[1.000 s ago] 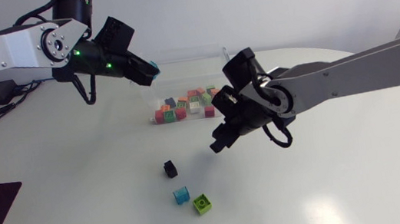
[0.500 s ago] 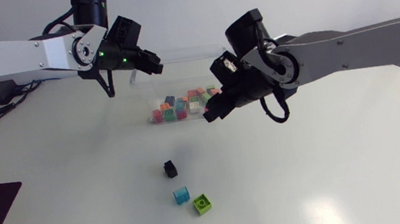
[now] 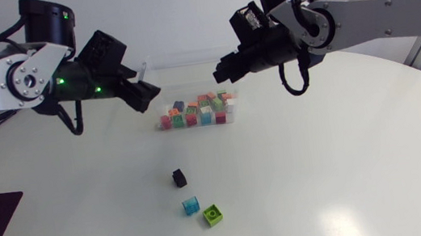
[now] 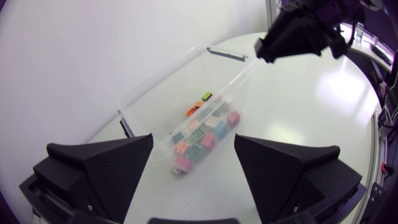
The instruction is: Place the duplo bricks in the container
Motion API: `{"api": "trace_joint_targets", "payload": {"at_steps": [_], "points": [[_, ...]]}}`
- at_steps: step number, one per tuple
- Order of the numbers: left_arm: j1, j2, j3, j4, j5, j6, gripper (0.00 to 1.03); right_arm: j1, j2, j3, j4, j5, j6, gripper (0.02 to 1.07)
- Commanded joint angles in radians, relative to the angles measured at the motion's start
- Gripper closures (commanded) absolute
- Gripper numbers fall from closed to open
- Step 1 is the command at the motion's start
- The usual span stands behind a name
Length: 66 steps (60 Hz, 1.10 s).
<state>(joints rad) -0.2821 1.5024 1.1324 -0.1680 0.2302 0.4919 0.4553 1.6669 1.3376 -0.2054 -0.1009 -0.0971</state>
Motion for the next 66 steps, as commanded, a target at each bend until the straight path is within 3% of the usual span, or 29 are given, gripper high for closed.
{"api": "trace_joint_targets", "payload": {"at_steps": [1, 21, 54, 58, 59, 62, 66], "points": [[0.004, -0.059, -0.092, -0.028, 0.023, 0.068, 0.05, -0.003, 0.01, 0.061, 0.012, -0.002, 0.03, 0.94], [-0.023, -0.103, -0.263, -0.102, 0.054, 0.201, 0.05, 0.003, 0.106, 0.147, 0.092, 0.033, 0.034, 0.94], [-0.074, 0.001, -0.345, -0.076, 0.037, 0.235, 0.05, -0.015, 0.289, 0.284, 0.189, 0.067, 0.025, 0.92], [-0.091, 0.019, -0.344, -0.073, 0.021, 0.24, 0.05, -0.018, 0.298, 0.293, 0.192, 0.082, 0.027, 0.77], [-0.101, 0.03, -0.344, -0.07, 0.011, 0.244, 0.05, -0.02, 0.298, 0.298, 0.192, 0.086, 0.027, 0.62], [-0.115, 0.042, -0.339, -0.062, 0.0, 0.247, 0.05, -0.018, 0.295, 0.298, 0.187, 0.096, 0.025, 0.3], [-0.126, 0.056, -0.326, -0.059, -0.005, 0.243, 0.05, -0.018, 0.272, 0.281, 0.182, 0.099, 0.025, 0.09]]}}
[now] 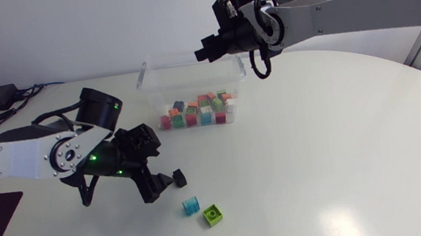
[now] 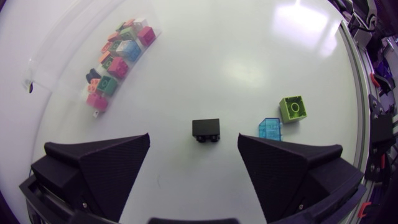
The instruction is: Place the duplo bricks in the container
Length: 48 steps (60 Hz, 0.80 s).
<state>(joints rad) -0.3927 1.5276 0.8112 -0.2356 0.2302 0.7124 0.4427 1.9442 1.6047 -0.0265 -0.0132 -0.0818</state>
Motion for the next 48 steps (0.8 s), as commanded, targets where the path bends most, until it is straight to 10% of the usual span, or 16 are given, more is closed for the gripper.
{"api": "trace_joint_targets", "payload": {"at_steps": [1, 33, 42, 48], "points": [[-0.018, 0.034, -0.001, 0.009, -0.005, 0.019, 0.05, -0.006, -0.014, 0.008, 0.004, 0.012, 0.01, 0.06], [-0.063, 0.272, 0.152, 0.015, -0.066, -0.019, 0.11, 0.083, -0.47, -0.45, -0.102, -0.008, -0.029, 0.07], [-0.086, 0.318, 0.167, -0.01, -0.071, -0.022, 0.34, 0.116, -0.576, -0.577, -0.187, -0.036, -0.03, 0.07], [-0.094, 0.335, 0.172, -0.027, -0.078, -0.021, 0.68, 0.145, -0.633, -0.638, -0.25, -0.037, -0.024, 0.07]]}}
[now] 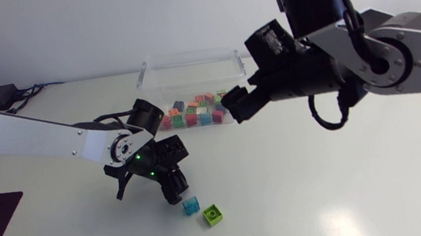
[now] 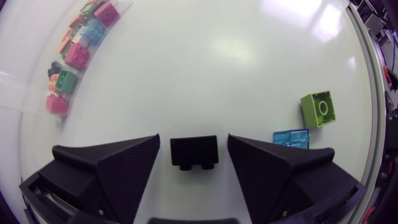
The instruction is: Place the duplo bricks in the container
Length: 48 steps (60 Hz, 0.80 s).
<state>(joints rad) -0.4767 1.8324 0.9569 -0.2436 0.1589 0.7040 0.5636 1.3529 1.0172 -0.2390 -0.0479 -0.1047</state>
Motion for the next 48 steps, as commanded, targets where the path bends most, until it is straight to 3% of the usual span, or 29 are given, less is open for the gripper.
{"api": "trace_joint_targets", "payload": {"at_steps": [1, 8, 19, 28, 48], "points": [[-0.01, 0.031, 0.026, -0.02, -0.012, -0.011, 0.68, 0.028, -0.047, -0.057, -0.052, -0.003, 0.003, 0.07], [-0.014, 0.03, 0.028, -0.054, -0.03, -0.011, 0.7, 0.068, -0.055, -0.089, -0.161, -0.004, 0.034, 0.07], [0.003, -0.045, 0.036, -0.105, -0.03, -0.017, 0.71, 0.137, 0.014, -0.097, -0.224, -0.004, 0.083, 0.07], [0.03, -0.163, 0.04, -0.12, -0.028, -0.046, 0.71, 0.162, 0.141, -0.048, -0.284, -0.064, 0.131, 0.07], [0.104, -0.369, 0.123, -0.169, 0.022, -0.133, 0.71, 0.266, 0.397, 0.121, -0.414, -0.06, 0.204, 0.1]]}}
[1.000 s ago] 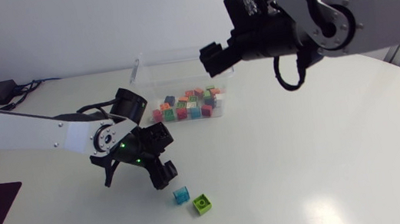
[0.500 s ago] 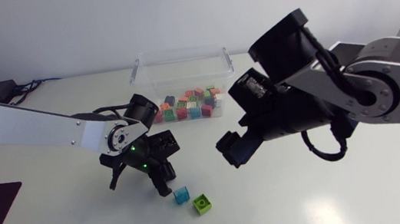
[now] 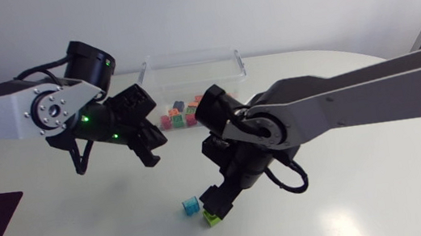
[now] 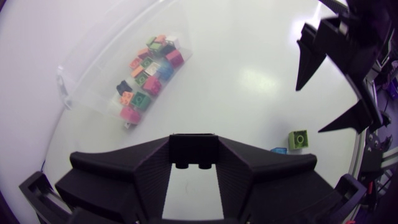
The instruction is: Place the duplo bricks in the container
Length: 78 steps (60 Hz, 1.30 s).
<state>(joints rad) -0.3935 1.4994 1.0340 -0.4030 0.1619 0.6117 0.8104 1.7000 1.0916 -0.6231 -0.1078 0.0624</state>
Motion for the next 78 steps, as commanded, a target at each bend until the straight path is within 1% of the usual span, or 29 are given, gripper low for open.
{"api": "trace_joint_targets", "payload": {"at_steps": [1, 7, 11, 20, 28, 31, 34, 37, 40, 43, 47, 50, 53, 57, 60, 63, 64, 68, 78], "points": [[0.022, -0.042, 0.054, -0.01, 0.024, -0.052, 0.71, 0.024, 0.064, 0.06, -0.041, 0.0, 0.039, 0.1], [0.05, -0.056, 0.092, -0.003, 0.045, -0.09, 0.71, 0.033, 0.13, 0.12, -0.082, 0.005, 0.056, 0.1], [0.062, -0.056, 0.11, 0.006, 0.045, -0.11, 0.71, 0.041, 0.159, 0.146, -0.102, 0.005, 0.06, 0.11], [0.085, -0.054, 0.155, 0.032, 0.054, -0.155, 0.71, 0.069, 0.219, 0.185, -0.116, 0.007, 0.073, 0.13], [0.12, -0.044, 0.201, 0.058, 0.067, -0.196, 0.71, 0.081, 0.251, 0.205, -0.133, 0.008, 0.076, 0.14], [0.128, -0.031, 0.218, 0.07, 0.067, -0.205, 0.71, 0.085, 0.263, 0.212, -0.141, 0.008, 0.077, 0.18], [0.134, -0.013, 0.241, 0.082, 0.067, -0.221, 0.71, 0.088, 0.268, 0.215, -0.142, 0.008, 0.082, 0.19], [0.139, 0.007, 0.267, 0.085, 0.067, -0.23, 0.71, 0.09, 0.276, 0.217, -0.142, 0.008, 0.082, 0.22], [0.15, 0.035, 0.299, 0.092, 0.067, -0.248, 0.7, 0.09, 0.28, 0.221, -0.142, 0.008, 0.083, 0.22], [0.15, 0.067, 0.331, 0.109, 0.067, -0.26, 0.7, 0.092, 0.291, 0.226, -0.141, 0.008, 0.085, 0.31], [0.153, 0.093, 0.354, 0.124, 0.067, -0.276, 0.7, 0.092, 0.3, 0.229, -0.141, 0.008, 0.085, 0.37], [0.148, 0.116, 0.363, 0.15, 0.067, -0.285, 0.7, 0.092, 0.309, 0.232, -0.138, 0.008, 0.085, 0.45], [0.147, 0.139, 0.379, 0.159, 0.067, -0.299, 0.7, 0.092, 0.317, 0.234, -0.136, 0.01, 0.088, 0.5], [0.142, 0.165, 0.386, 0.19, 0.067, -0.311, 0.7, 0.093, 0.323, 0.232, -0.133, 0.01, 0.088, 0.6], [0.14, 0.182, 0.391, 0.211, 0.067, -0.328, 0.7, 0.095, 0.326, 0.229, -0.132, 0.019, 0.088, 0.69], [0.133, 0.202, 0.402, 0.22, 0.067, -0.331, 0.7, 0.092, 0.323, 0.22, -0.125, 0.023, 0.088, 0.83], [0.131, 0.209, 0.406, 0.225, 0.067, -0.331, 0.7, 0.092, 0.319, 0.214, -0.116, 0.023, 0.086, 0.86], [0.128, 0.234, 0.42, 0.245, 0.065, -0.337, 0.7, 0.084, 0.296, 0.194, -0.102, 0.03, 0.082, 0.88], [0.107, 0.308, 0.485, 0.257, 0.051, -0.359, 0.69, 0.035, 0.211, 0.16, -0.102, 0.026, 0.071, 0.89]]}}
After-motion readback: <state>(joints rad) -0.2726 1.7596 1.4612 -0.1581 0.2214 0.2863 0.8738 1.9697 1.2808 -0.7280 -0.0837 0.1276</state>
